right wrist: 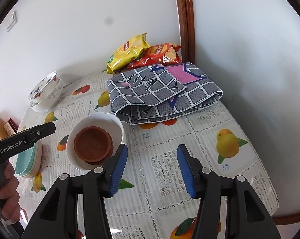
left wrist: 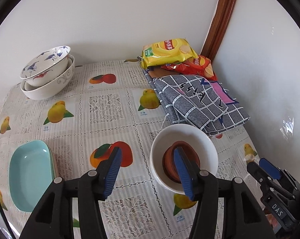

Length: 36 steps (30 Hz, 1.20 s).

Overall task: Organize plates and bowls
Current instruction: 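Open the left gripper to release the dish in the bowl, then move the left gripper to the white bowl rim and grasp it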

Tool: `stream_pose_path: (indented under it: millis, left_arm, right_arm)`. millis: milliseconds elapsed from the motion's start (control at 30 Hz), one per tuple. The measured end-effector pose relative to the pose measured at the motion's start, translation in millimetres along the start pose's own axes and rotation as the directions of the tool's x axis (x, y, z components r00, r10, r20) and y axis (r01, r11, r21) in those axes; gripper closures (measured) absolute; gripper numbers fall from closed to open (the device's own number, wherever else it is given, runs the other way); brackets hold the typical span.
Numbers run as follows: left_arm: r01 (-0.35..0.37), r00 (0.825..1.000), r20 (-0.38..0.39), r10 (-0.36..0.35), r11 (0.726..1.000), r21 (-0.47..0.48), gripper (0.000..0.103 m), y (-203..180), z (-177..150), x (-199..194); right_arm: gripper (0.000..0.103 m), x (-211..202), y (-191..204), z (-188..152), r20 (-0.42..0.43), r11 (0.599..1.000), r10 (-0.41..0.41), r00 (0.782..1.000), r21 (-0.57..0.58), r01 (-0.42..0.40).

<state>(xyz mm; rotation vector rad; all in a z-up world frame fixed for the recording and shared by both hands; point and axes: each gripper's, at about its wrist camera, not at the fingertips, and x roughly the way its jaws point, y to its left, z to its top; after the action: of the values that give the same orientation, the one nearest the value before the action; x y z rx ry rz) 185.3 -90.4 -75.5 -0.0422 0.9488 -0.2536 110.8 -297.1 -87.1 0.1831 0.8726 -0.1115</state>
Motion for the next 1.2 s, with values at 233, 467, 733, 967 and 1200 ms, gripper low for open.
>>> stream_pose_path:
  millis: [233, 467, 733, 967, 1200]
  left_arm:
    - [-0.006, 0.999, -0.044, 0.005, 1.0, -0.022, 0.051, 7, -7, 10]
    - [0.02, 0.995, -0.094, -0.023, 0.999, -0.03, 0.051, 7, -7, 32]
    - [0.019, 0.988, -0.154, -0.023, 0.999, -0.029, 0.051, 5, -5, 62]
    - [0.007, 0.984, -0.178, -0.01, 1.0, -0.02, 0.054, 6, -4, 78]
    - [-0.006, 0.976, -0.219, 0.005, 1.0, -0.004, 0.057, 6, -4, 93]
  right_arm:
    - [0.048, 14, 21, 7, -0.037, 0.998, -0.009, 0.999, -0.06, 0.007]
    - [0.048, 36, 33, 13, -0.077, 0.997, 0.022, 0.997, -0.068, -0.027]
    - [0.054, 67, 39, 16, -0.129, 0.996, 0.012, 0.992, -0.089, -0.024]
    - [0.067, 90, 41, 12, -0.186, 0.995, 0.001, 0.983, -0.096, -0.019]
    - [0.067, 99, 43, 12, -0.201, 0.995, -0.01, 0.98, -0.096, -0.01]
